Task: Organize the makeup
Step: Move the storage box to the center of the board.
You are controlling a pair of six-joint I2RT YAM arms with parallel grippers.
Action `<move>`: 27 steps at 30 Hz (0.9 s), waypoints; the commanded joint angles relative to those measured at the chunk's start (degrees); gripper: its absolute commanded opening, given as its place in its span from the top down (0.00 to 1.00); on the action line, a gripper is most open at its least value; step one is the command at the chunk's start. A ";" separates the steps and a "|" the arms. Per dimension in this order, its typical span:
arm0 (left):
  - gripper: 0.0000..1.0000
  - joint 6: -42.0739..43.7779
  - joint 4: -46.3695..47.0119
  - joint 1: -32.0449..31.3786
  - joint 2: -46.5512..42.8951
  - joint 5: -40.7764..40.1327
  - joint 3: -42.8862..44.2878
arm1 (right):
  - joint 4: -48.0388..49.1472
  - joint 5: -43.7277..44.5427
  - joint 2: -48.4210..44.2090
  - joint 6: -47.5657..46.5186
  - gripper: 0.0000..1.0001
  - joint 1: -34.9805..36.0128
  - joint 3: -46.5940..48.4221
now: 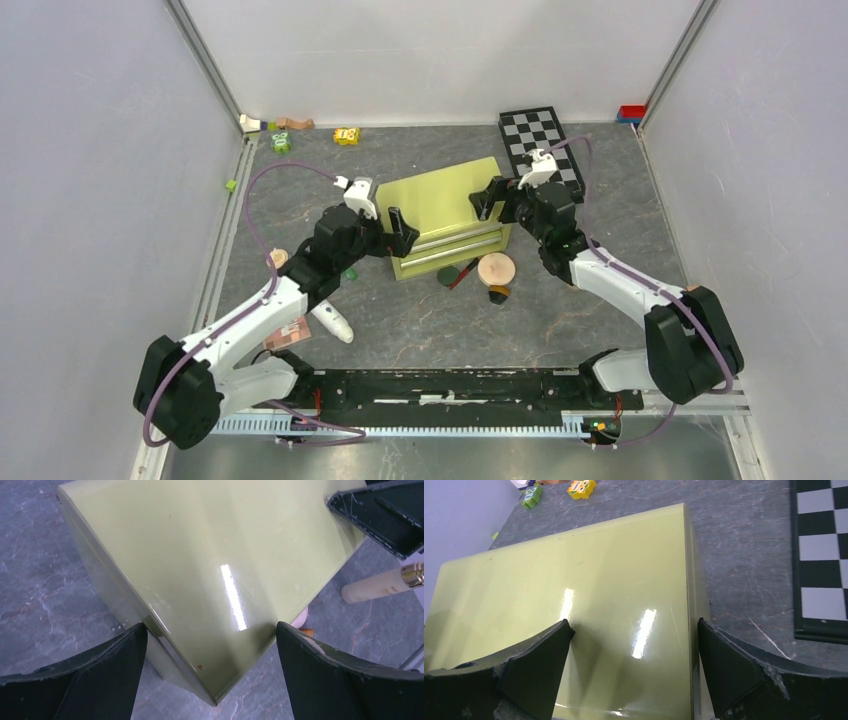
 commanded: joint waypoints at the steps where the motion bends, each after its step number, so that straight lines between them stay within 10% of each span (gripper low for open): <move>1: 0.00 -3.50 -2.39 -5.18 -1.20 9.61 1.55 | -6.25 -18.45 6.61 1.37 0.02 8.59 1.46; 17: 0.00 2.41 -7.12 9.88 22.07 12.66 24.53 | -15.00 -9.96 30.27 -5.48 0.03 7.01 37.00; 27: 0.00 10.30 -21.14 10.08 13.93 6.44 31.44 | -13.85 -2.28 14.64 -5.58 0.03 -5.01 25.89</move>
